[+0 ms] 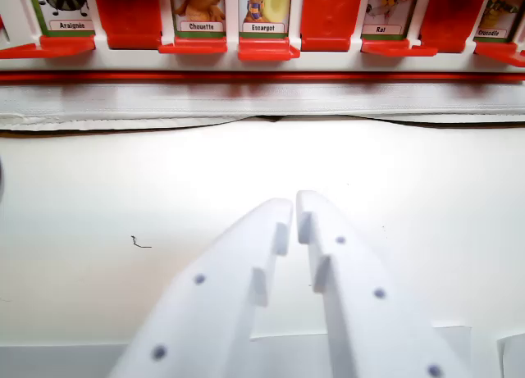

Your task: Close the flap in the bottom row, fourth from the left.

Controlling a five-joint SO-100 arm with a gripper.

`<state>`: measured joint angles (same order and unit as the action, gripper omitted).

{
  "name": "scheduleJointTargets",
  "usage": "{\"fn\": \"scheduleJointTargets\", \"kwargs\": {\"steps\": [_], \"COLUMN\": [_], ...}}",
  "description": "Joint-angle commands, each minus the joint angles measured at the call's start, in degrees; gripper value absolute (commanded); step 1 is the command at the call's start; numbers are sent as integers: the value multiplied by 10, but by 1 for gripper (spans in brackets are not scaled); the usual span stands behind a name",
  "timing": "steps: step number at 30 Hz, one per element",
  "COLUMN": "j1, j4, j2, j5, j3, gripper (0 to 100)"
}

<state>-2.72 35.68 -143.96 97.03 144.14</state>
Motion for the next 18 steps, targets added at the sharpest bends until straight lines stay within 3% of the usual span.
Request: {"fn": "scheduleJointTargets", "kwargs": {"steps": [1, 6, 18], "j1": [-4, -17, -11], "j4": [-67, -156, -330], "j2": [-33, 15, 226], "j5": [9, 23, 36], "j3": [22, 62, 28], "gripper": [0, 0, 0]}}
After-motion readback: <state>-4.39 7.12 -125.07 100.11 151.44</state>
